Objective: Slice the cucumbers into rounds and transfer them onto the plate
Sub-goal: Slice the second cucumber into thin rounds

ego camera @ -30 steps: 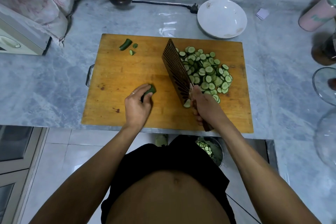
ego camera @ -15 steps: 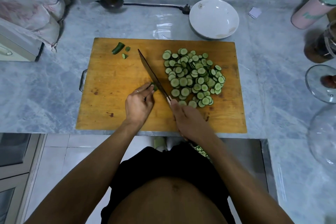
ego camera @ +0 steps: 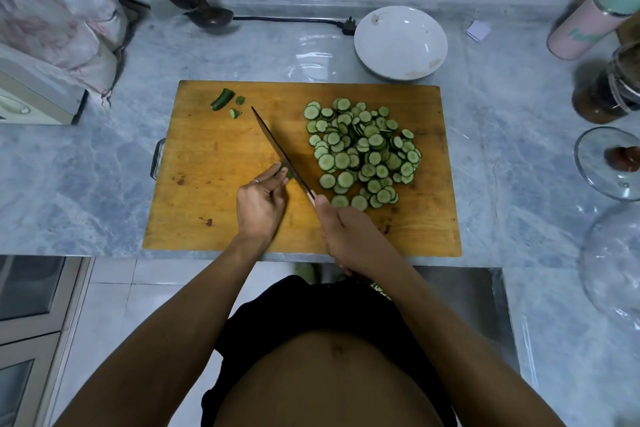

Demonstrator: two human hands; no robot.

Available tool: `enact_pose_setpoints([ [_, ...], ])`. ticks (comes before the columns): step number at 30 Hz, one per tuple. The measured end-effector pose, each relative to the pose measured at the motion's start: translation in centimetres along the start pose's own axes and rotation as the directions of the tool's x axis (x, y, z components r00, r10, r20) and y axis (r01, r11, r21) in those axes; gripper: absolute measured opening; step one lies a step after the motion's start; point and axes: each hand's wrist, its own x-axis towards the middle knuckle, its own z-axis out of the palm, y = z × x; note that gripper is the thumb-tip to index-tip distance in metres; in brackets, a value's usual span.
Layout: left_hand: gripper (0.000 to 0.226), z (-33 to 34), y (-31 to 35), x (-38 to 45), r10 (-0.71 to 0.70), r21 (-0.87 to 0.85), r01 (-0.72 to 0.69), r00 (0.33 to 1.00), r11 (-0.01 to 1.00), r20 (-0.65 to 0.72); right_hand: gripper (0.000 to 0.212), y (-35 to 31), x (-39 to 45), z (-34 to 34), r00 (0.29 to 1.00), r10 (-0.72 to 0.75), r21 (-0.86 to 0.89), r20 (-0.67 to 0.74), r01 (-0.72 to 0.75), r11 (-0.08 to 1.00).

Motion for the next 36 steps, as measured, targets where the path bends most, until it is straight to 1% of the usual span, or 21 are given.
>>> enact_pose_setpoints([
  [3, 0.034, 0.2, 0.1, 0.2, -0.015, -0.019, 0.014, 1.0, 1.0, -0.018, 0.068, -0.3, 0.6, -0.1, 0.997, 0.069, 0.085, 0.023, -0.071, 0.994],
  [5, 0.035, 0.2, -0.1, 0.3, 0.003, -0.002, -0.003, 1.0, 1.0, -0.007, 0.067, -0.3, 1.3, -0.1, 0.993, 0.105, 0.135, 0.049, -0.11, 0.985],
  [7, 0.035, 0.1, -0.2, 0.2, 0.029, 0.017, -0.029, 1.0, 0.999, 0.004, 0.068, -0.3, 2.0, 0.1, 0.991, 0.119, 0.123, 0.065, -0.126, 0.984],
  [9, 0.035, 0.0, -0.2, 0.2, 0.04, 0.033, -0.04, 0.999, 0.999, -0.001, 0.071, -0.2, 2.6, 0.6, 0.993, 0.102, 0.07, 0.065, -0.107, 0.992],
  [11, 0.032, 0.0, -0.3, 0.2, 0.063, 0.048, -0.062, 0.998, 0.997, -0.018, 0.073, -0.3, 3.1, 1.2, 0.996, 0.08, 0.012, 0.033, -0.081, 0.997],
  [14, 0.029, 0.0, -0.5, 0.2, 0.083, 0.071, -0.081, 0.996, 0.994, -0.027, 0.069, 0.0, 3.7, 2.6, 0.999, 0.031, -0.024, -0.036, -0.032, 0.999],
  [17, 0.029, 0.0, -0.9, -0.1, 0.087, 0.077, -0.085, 0.996, 0.993, -0.016, 0.065, 0.4, 3.6, 3.8, 0.997, 0.011, -0.02, -0.078, -0.013, 1.0],
  [19, 0.029, 0.2, -0.9, -0.9, 0.084, 0.076, -0.081, 0.996, 0.994, -0.037, 0.065, 0.4, 3.5, 3.9, 0.997, 0.038, 0.011, -0.067, -0.037, 0.999],
  [22, 0.028, 0.4, -0.9, -1.6, 0.099, 0.06, -0.095, 0.992, 0.994, -0.073, 0.069, 0.7, 3.3, 2.7, 0.995, 0.084, 0.055, -0.056, -0.081, 0.995],
  [25, 0.027, 0.5, -0.8, -1.1, 0.108, 0.058, -0.105, 0.992, 0.993, -0.069, 0.074, 1.5, 2.6, 1.5, 0.993, 0.104, 0.102, -0.06, -0.097, 0.99],
  [28, 0.025, 0.7, -0.8, -1.0, 0.112, 0.044, -0.109, 0.989, 0.993, -0.096, 0.072, 1.9, 2.1, 0.9, 0.994, 0.075, 0.068, -0.073, -0.07, 0.995],
  [32, 0.02, 0.8, -1.3, -1.1, 0.176, 0.079, -0.168, 0.978, 0.983, -0.111, 0.069, 1.9, 1.8, 0.5, 0.996, 0.045, 0.047, -0.078, -0.041, 0.998],
  [36, 0.019, 0.7, -1.6, -1.2, 0.189, 0.052, -0.184, 0.974, 0.981, -0.122, 0.065, 1.5, 0.3, 0.9, 0.998, 0.002, 0.032, -0.07, 0.0, 0.999],
])
